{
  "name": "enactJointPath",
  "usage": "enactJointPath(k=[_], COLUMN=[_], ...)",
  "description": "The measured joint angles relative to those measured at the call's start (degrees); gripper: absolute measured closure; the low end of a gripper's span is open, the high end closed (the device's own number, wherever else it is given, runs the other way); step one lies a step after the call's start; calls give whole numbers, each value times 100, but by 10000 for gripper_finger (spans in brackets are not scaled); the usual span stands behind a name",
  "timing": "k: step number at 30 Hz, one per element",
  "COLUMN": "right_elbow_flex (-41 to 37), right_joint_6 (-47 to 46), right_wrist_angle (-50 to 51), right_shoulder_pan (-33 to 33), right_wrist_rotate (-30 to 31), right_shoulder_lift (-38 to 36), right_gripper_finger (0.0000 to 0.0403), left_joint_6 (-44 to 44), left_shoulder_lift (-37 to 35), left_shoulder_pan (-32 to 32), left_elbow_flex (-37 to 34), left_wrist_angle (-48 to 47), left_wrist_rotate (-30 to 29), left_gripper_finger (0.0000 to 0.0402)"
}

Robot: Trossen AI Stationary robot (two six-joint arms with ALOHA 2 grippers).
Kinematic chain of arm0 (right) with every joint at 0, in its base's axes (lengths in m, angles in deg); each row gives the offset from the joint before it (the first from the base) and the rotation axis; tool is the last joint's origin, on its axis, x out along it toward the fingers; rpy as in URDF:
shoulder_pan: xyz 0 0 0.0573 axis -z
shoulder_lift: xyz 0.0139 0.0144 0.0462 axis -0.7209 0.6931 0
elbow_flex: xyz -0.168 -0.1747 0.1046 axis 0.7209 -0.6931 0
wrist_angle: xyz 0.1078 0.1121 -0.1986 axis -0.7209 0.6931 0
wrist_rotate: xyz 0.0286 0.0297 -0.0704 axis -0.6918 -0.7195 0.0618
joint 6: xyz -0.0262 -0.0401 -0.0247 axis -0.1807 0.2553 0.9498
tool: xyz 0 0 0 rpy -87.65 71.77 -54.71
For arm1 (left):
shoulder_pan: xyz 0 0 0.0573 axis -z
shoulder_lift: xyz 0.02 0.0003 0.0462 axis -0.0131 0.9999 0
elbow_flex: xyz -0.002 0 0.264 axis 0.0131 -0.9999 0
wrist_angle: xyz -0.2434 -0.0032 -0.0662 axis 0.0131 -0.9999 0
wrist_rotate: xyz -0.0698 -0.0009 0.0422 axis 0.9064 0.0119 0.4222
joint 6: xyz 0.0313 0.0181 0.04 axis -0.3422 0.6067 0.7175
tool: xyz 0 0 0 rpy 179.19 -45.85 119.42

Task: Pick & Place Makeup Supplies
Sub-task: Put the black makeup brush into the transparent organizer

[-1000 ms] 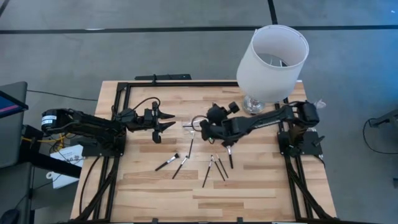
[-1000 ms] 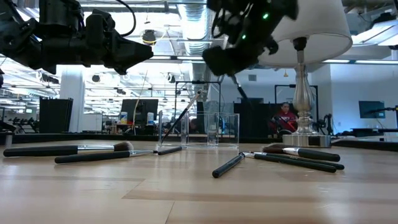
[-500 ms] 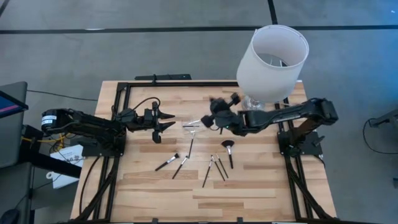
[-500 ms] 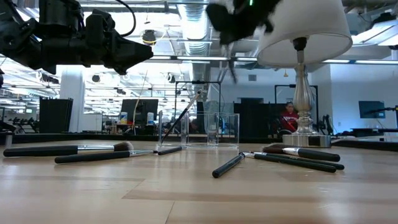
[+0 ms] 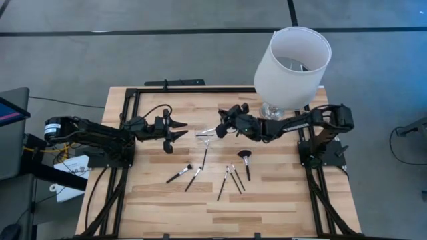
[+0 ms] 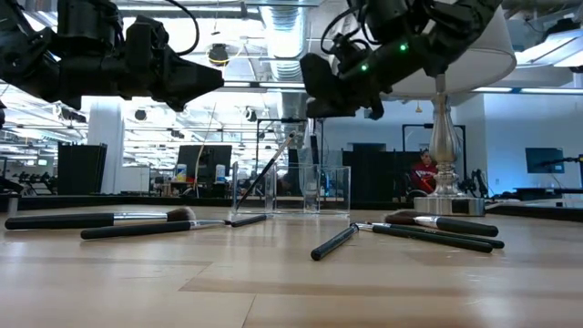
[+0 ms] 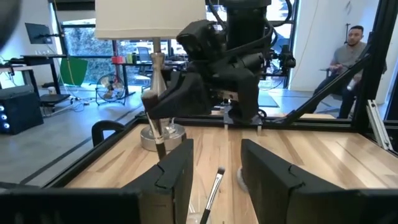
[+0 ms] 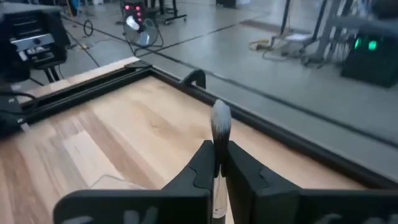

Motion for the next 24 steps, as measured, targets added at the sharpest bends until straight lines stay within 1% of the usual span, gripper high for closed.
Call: enactJointPath(k=[2,6,10,15,24], right_elbow_flex=[0,-2,-2,-2,0], right_joint_6=[-111,-474,-797,-894,-1370], right_wrist_angle=[163,647,704,714,1311], right_shoulder_pan=[-15,-135,-158,-155,-148], right_wrist_rotate=[-111,-48,-78,-46,-55], right_shoulder_lift=[0,2,2,2,2], right_gripper_finger=[383,388,389,367,362], left_joint_6=[0,0,-2,-140,-282], left_shoulder_lift=[0,0,0,0,0], left_shoulder_pan=[0,0,0,-1,0], left_elbow_flex=[0,0,0,0,2], left_wrist_angle=[-20,-29,-45,-46,-52], left_wrist_rotate=[2,1,2,2,2], left_gripper_finger=[271,271,271,271,271])
